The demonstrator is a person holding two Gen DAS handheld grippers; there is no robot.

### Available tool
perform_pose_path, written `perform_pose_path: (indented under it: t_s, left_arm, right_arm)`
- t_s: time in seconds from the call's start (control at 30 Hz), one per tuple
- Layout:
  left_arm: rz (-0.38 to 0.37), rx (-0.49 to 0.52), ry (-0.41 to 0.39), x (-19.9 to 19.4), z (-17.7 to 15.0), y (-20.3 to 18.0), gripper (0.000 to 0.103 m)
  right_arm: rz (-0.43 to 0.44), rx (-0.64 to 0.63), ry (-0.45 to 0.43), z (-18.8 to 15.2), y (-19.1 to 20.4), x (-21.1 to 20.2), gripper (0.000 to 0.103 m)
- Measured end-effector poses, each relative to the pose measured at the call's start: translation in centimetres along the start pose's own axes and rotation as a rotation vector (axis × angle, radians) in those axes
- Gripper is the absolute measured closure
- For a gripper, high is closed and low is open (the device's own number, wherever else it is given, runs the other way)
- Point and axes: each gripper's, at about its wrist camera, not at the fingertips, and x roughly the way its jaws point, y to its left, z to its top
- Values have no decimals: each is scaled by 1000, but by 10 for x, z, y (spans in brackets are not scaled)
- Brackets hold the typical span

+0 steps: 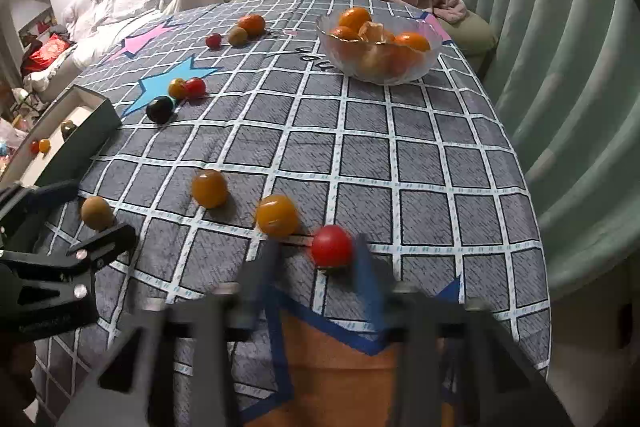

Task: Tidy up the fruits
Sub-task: 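Grasp the brown round fruit with left gripper while right gripper grasps a red tomato, then carry the brown fruit and red tomato over the white tray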

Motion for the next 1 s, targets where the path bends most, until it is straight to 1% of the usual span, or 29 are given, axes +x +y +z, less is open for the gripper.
perform_pose_path:
  t_s: [0.03, 0.07, 0.1, 0.13, 0.23, 0.3, 0.43, 0.67, 1.0]
  left_arm:
    - [-11, 2, 2, -1, 0, -2, 49]
    - [-20, 11, 0, -2, 0, -4, 64]
    - [-22, 24, -2, -3, -1, -7, 71]
    - [-30, 35, 1, -5, -2, -9, 74]
    - [-70, 37, 8, -9, -6, -9, 74]
    - [-81, 36, 13, -13, -10, -8, 74]
    - [-100, 28, 12, -24, -18, -3, 74]
    - [-116, 20, -3, -45, -31, 6, 74]
    - [-112, 3, -11, -63, -43, 18, 74]
  right_arm:
    - [5, 11, -1, 0, -1, -1, 80]
    - [11, 20, -1, -1, -3, -2, 80]
    - [22, 36, 1, -2, -5, -3, 80]
    - [41, 60, 5, -3, -8, -6, 80]
    - [95, 119, 12, -10, -14, -13, 80]
    - [125, 152, 17, -16, -17, -18, 80]
    - [159, 193, 20, -27, -19, -28, 80]
    - [176, 197, 20, -39, -9, -40, 80]
    - [205, 175, 0, -36, 11, -58, 80]
